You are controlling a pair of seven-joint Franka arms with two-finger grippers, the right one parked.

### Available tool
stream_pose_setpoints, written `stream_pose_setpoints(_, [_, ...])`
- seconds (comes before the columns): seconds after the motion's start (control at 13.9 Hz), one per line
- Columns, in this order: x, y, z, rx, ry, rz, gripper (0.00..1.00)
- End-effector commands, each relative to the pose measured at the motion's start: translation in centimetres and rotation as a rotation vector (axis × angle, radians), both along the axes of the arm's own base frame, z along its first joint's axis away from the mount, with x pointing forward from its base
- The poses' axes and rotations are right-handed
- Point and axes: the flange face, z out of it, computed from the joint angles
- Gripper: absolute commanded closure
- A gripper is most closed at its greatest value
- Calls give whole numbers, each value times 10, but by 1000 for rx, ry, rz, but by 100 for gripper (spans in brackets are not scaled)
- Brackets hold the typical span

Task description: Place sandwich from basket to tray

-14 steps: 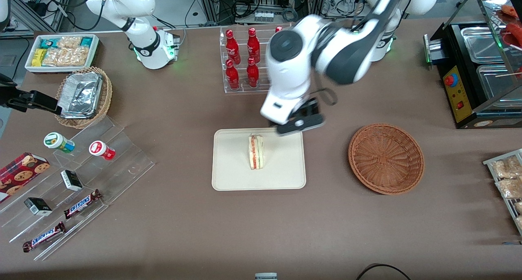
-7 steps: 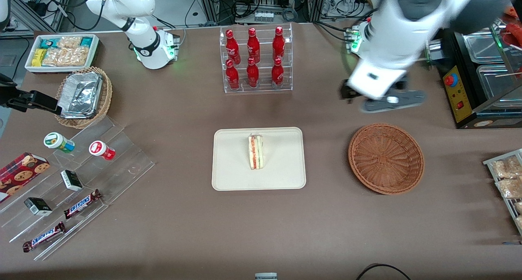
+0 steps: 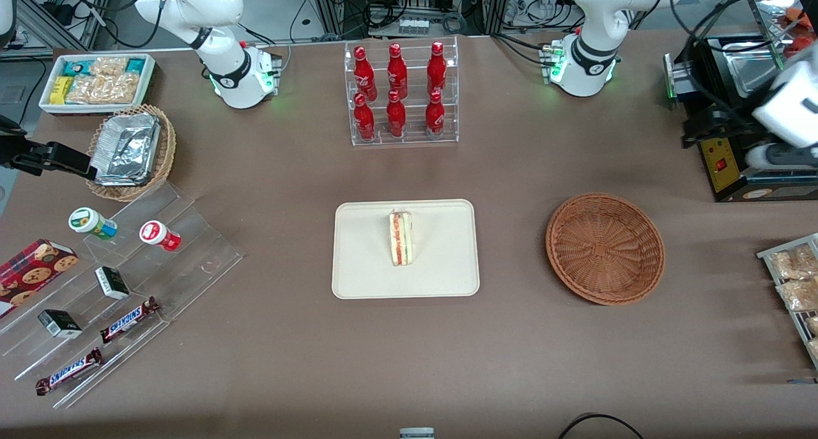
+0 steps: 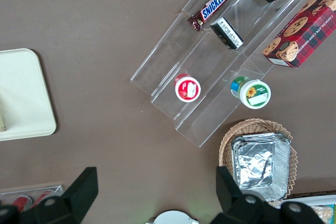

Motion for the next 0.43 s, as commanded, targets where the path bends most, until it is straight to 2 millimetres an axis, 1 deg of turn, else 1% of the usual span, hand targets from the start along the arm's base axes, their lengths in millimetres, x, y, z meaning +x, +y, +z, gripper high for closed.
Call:
stream_pose_setpoints(0.0, [-12,12,6,-7,-1,-1,0])
stream_pose_setpoints(0.07, [-11,26,6,-5,-1,27,0])
stream_pose_setpoints(0.14, [-9,31,5,-6,-3,36,0])
stream_pose_setpoints(0.36, [-5,19,6,-2,-7,15,0])
